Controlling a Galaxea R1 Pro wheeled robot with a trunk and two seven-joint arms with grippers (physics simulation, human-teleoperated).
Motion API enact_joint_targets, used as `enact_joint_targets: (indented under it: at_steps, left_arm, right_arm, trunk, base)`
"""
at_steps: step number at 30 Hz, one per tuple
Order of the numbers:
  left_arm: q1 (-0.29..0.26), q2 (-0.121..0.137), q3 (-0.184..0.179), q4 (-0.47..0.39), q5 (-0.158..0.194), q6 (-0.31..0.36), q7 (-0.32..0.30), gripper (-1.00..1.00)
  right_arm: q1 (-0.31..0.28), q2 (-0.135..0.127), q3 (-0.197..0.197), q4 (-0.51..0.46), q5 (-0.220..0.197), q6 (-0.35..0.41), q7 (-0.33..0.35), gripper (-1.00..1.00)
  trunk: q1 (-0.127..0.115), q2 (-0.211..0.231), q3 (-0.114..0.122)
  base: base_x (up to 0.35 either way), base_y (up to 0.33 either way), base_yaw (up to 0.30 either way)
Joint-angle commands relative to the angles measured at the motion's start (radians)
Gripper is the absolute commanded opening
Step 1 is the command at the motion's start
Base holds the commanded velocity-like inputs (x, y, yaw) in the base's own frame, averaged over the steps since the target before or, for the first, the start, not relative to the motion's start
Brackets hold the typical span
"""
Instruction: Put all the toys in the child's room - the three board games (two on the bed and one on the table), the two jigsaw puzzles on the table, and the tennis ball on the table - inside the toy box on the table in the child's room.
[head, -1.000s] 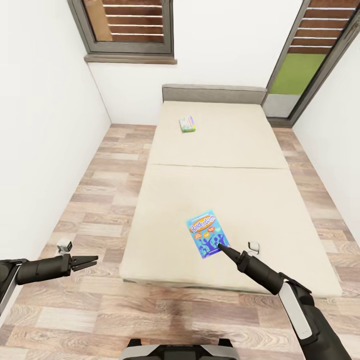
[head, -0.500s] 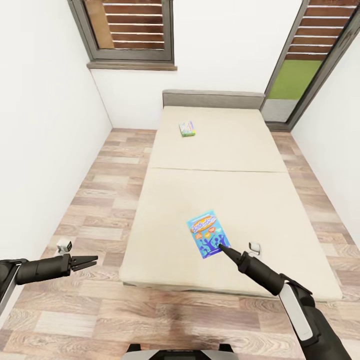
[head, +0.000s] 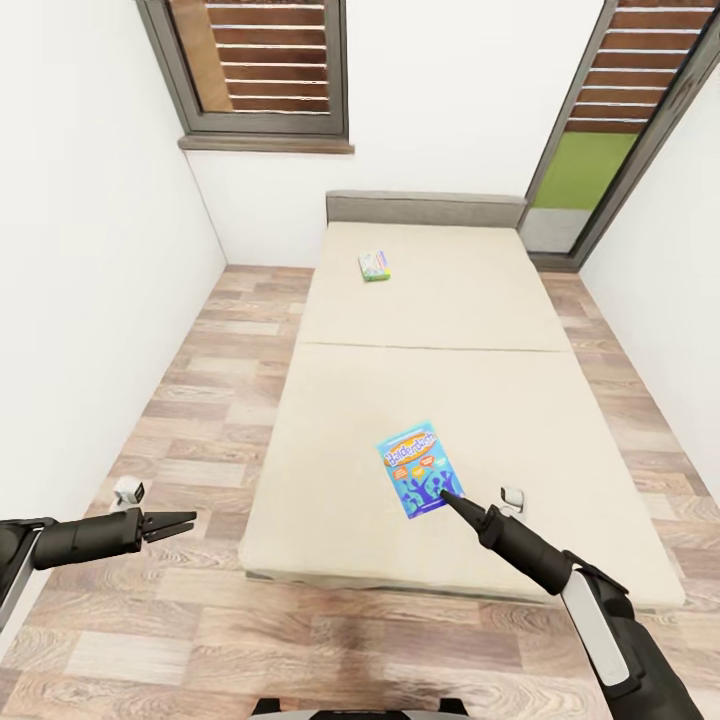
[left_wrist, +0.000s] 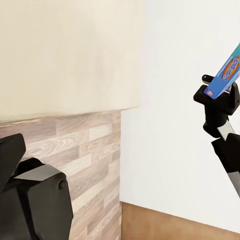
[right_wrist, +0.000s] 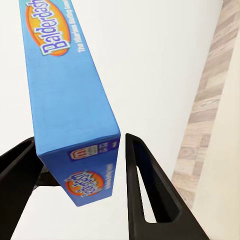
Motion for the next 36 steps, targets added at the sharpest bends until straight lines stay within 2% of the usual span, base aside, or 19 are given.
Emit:
enact_joint_targets:
  at_steps: [1,36]
  left_arm:
    - [0.0,0.0,0.0,0.0,-0.001,0.011,-0.004,1.0]
    - [0.0,0.001,0.0,0.0,-0.001,0.011,-0.004,1.0]
  right_arm:
    - [0.0,0.0,0.0,0.0,-0.006,0.008,0.001,-1.0]
    - [0.0,0.0,0.0,0.0,-0.006,0.001,0.002,-1.0]
  trunk:
    - [0.001,-0.002,0.0]
    - [0.001,-0.002,0.058]
  base:
    - [0.0,0.0,0.0]
    - [0.0,0.0,0.0]
